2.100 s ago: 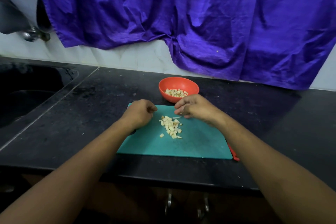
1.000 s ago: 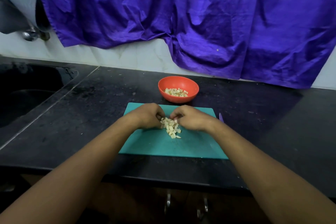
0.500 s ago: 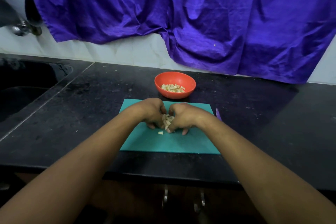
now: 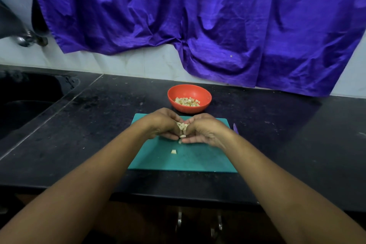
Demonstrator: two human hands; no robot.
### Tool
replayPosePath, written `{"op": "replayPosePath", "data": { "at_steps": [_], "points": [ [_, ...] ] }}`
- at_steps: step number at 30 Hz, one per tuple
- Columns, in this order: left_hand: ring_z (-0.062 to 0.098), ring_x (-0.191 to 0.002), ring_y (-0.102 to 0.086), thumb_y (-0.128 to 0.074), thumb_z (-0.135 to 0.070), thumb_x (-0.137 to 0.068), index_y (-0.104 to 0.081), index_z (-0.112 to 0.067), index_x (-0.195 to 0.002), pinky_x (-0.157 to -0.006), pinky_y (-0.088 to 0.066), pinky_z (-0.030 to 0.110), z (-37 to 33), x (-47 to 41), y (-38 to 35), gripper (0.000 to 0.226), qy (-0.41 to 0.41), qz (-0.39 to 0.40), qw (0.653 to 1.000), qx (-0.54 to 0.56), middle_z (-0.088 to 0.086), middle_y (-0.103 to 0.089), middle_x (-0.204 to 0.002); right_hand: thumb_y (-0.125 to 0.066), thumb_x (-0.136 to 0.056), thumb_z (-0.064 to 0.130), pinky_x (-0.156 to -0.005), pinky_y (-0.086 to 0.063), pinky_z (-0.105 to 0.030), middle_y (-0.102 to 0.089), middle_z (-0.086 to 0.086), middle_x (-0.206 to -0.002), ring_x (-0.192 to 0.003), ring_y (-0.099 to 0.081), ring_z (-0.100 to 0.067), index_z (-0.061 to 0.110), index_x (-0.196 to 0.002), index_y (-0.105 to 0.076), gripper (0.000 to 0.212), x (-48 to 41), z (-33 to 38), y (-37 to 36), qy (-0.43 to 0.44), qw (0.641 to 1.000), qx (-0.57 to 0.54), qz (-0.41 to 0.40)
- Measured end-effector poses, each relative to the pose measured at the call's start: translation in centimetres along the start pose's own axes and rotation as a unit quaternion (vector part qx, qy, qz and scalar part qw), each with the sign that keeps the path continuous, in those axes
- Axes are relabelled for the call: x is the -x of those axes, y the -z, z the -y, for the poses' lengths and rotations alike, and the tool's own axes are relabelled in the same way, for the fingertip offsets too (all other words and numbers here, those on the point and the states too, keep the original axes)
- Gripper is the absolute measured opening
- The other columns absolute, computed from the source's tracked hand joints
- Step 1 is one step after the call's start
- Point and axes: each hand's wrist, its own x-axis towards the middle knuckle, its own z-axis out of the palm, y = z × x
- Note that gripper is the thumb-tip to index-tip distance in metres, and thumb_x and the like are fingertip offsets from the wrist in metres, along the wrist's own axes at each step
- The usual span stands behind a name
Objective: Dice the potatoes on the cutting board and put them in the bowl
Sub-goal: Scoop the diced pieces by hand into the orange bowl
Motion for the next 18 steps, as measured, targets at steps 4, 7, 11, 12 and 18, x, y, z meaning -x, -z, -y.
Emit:
{"op": "replayPosePath", "data": {
  "at_steps": [4,7,11,12,18],
  "points": [
    [0.024,-0.087,-0.076,-0.062,0.019,-0.086,-0.072,-0.003,-0.109,-0.071,-0.064,0.029,-0.8,0.2,1.0,0.034,-0.011,0.01,1.0,0.027,0.02,-0.077,-0.1,-0.053,-0.095,-0.013,-0.072,-0.063,-0.047,-0.065,-0.025,-0.104,-0.091,-0.069,-0.035,-0.009,-0.11,-0.06,0.017,0.5,0.9,0.8,-0.056,0.988,-0.139,0.03],
    [0.025,-0.087,-0.077,-0.066,0.017,-0.085,-0.073,-0.001,-0.108,-0.071,-0.064,0.031,-1.9,0.3,1.2,0.03,-0.017,-0.007,1.0,0.007,0.02,-0.076,-0.101,-0.052,-0.101,0.001,-0.081,-0.062,-0.052,-0.067,-0.027,-0.107,-0.099,-0.068,-0.04,-0.007,-0.116,-0.059,0.019,0.6,0.9,0.7,-0.075,0.973,-0.219,0.019],
    [0.026,-0.089,-0.075,-0.073,0.013,-0.084,-0.073,-0.003,-0.108,-0.074,-0.065,0.033,-3.4,0.1,0.8,0.029,-0.043,-0.046,0.995,-0.075,0.02,-0.074,-0.1,-0.042,-0.107,0.01,-0.096,-0.054,-0.052,-0.065,-0.025,-0.124,-0.118,-0.064,-0.039,-0.008,-0.123,-0.057,0.028,0.2,0.8,0.0,-0.078,0.954,-0.29,-0.018],
    [0.026,-0.088,-0.075,-0.073,0.012,-0.084,-0.073,-0.004,-0.109,-0.074,-0.064,0.031,-3.7,0.1,0.7,0.029,-0.049,-0.048,0.993,-0.091,0.02,-0.073,-0.1,-0.041,-0.107,0.01,-0.096,-0.054,-0.052,-0.065,-0.025,-0.124,-0.118,-0.064,-0.039,-0.008,-0.121,-0.057,0.028,0.1,0.8,-0.1,-0.078,0.951,-0.299,-0.025],
    [0.022,-0.086,-0.074,-0.056,0.015,-0.093,-0.073,-0.006,-0.11,-0.075,-0.064,0.027,-4.7,0.0,0.1,0.032,-0.059,-0.026,0.99,-0.127,0.017,-0.073,-0.106,-0.035,-0.109,0.011,-0.095,-0.054,-0.05,-0.068,-0.024,-0.118,-0.117,-0.066,-0.036,-0.008,-0.122,-0.059,0.033,0.2,0.4,-0.5,-0.078,0.938,-0.336,-0.038]
  ]
}}
